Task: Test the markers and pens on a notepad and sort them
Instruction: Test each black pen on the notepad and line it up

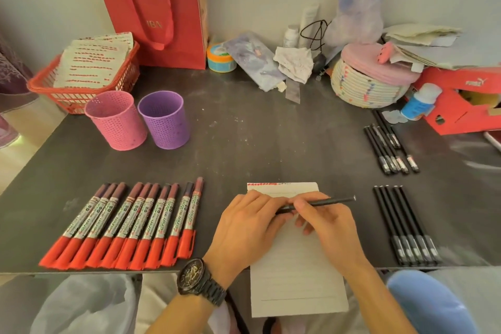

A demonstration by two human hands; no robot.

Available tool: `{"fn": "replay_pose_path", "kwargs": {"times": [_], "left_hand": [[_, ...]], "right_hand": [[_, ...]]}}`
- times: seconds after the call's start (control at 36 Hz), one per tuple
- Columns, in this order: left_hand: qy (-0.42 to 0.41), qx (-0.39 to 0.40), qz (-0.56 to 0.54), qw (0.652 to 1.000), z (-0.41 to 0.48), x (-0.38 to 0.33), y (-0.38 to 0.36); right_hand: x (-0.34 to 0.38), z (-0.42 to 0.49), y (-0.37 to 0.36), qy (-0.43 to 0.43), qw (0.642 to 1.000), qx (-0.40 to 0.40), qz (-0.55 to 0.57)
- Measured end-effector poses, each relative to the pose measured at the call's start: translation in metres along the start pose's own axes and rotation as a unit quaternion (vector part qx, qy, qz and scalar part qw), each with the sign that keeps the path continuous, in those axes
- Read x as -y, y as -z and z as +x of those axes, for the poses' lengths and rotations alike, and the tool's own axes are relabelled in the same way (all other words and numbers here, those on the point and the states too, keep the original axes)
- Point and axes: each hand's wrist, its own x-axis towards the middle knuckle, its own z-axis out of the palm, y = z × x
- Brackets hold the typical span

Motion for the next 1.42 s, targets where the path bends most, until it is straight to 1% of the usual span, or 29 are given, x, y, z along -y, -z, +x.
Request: {"fn": "replay_pose_path", "kwargs": {"times": [0.11,0.19,0.31,0.39,0.47,0.53,0.56,0.64,0.69,0.75,0.81,0.89,0.94,1.03,1.25,1.42], "left_hand": [[0.009,0.019,0.009,1.0,0.001,-0.004,0.002],[0.034,0.022,0.008,0.999,0.002,-0.007,0.002],[0.037,0.012,0.017,0.999,0.003,-0.008,0.004],[0.057,0.003,0.014,0.998,0.004,-0.006,0.007],[0.041,-0.027,0.014,0.999,0.005,-0.004,0.005],[0.03,-0.03,0.008,0.999,0.005,-0.003,0.001],[0.033,-0.021,0.007,0.999,0.004,-0.003,0.0],[0.071,0.02,0.01,0.997,0.004,-0.001,-0.002],[0.097,0.043,0.001,0.994,0.005,0.0,-0.002],[0.124,0.065,-0.016,0.99,0.005,0.001,-0.002],[0.14,0.088,-0.028,0.986,0.005,0.002,-0.002],[0.144,0.102,-0.028,0.984,0.006,0.003,-0.002],[0.145,0.11,-0.026,0.983,0.007,0.003,-0.002],[0.152,0.117,-0.024,0.981,0.007,0.003,-0.001],[0.169,0.125,-0.019,0.978,0.01,0.004,-0.005],[0.165,0.107,-0.026,0.98,0.01,0.003,-0.004]], "right_hand": [[-0.005,0.001,0.002,-0.002,1.0,-0.021,0.015],[-0.007,0.001,0.001,-0.002,1.0,-0.01,0.012],[-0.009,0.001,0.002,0.006,1.0,0.009,0.003],[-0.008,0.001,0.004,0.007,1.0,0.006,0.017],[-0.008,0.0,0.005,0.012,0.999,0.0,0.034],[-0.007,0.0,0.007,0.016,0.998,-0.018,0.064],[-0.007,0.001,0.008,0.01,0.994,-0.039,0.098],[-0.003,0.005,0.017,-0.03,0.97,-0.096,0.223],[0.001,0.012,0.024,-0.047,0.963,-0.096,0.246],[0.007,0.021,0.028,-0.052,0.969,-0.085,0.228],[0.011,0.033,0.028,-0.039,0.98,-0.093,0.172],[0.013,0.056,0.026,-0.012,0.992,-0.102,0.074],[0.01,0.07,0.023,-0.013,0.994,-0.102,0.036],[0.0,0.08,0.019,-0.017,0.994,-0.105,0.004],[-0.018,0.078,0.014,0.049,0.984,-0.135,-0.106],[-0.021,0.08,0.014,0.04,0.979,-0.159,-0.124]]}}
